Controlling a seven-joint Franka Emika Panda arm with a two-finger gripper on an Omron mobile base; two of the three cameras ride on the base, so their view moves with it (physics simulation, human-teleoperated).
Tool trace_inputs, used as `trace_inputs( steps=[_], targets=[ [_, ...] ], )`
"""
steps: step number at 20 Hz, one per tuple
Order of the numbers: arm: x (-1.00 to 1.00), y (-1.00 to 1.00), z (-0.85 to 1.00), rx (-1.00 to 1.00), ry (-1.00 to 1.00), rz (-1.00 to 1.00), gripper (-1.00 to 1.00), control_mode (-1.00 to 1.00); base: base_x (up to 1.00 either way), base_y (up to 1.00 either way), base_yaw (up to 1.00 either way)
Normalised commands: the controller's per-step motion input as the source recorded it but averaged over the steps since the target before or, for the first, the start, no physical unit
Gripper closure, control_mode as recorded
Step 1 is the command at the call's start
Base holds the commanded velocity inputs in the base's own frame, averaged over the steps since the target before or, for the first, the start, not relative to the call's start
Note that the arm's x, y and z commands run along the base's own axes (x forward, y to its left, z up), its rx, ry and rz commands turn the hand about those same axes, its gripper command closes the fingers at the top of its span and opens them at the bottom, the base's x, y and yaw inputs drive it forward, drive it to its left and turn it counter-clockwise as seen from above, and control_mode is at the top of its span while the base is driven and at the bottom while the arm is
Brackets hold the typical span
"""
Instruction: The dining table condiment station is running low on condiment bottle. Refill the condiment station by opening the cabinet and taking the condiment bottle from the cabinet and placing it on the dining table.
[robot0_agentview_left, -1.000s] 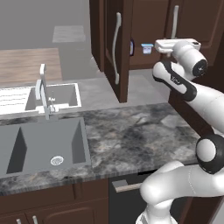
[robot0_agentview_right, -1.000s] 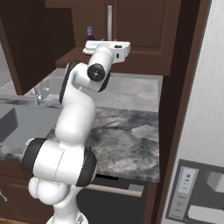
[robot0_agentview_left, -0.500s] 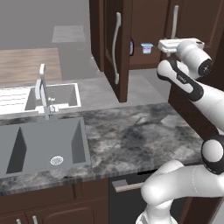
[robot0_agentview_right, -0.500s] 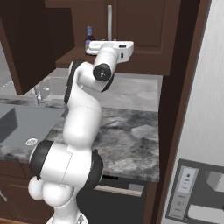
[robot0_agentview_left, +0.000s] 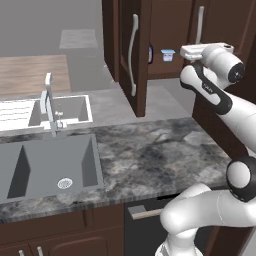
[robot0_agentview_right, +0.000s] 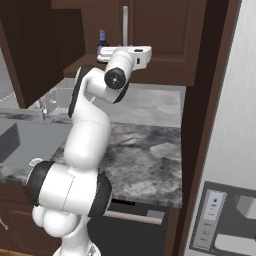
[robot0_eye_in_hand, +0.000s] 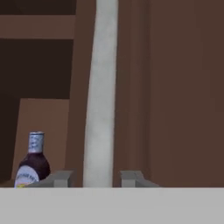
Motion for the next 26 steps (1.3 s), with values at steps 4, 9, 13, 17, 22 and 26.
trace_inputs(
  steps=[4,9,13,17,22,26],
  targets=[
    [-0.02,0.04,-0.19,-0.02,0.02,0.00,1.00,-1.00,0.00,0.00,0.00],
    [-0.50,-0.01,-0.10,0.00,0.03,0.00,1.00,-1.00,0.00,0.00,0.00],
    [-0.95,-0.22,-0.01,0.00,0.04,0.00,1.00,-1.00,0.00,0.00,0.00],
    [-1.00,-0.45,-0.02,0.00,0.03,0.00,1.00,-1.00,0.00,0.00,0.00],
    [-1.00,-0.60,-0.02,0.01,0.07,0.00,1.00,-1.00,0.00,0.00,0.00],
    [-0.48,-0.27,-0.22,-0.01,0.11,0.00,-1.00,-1.00,0.00,0.00,0.00]
  ],
)
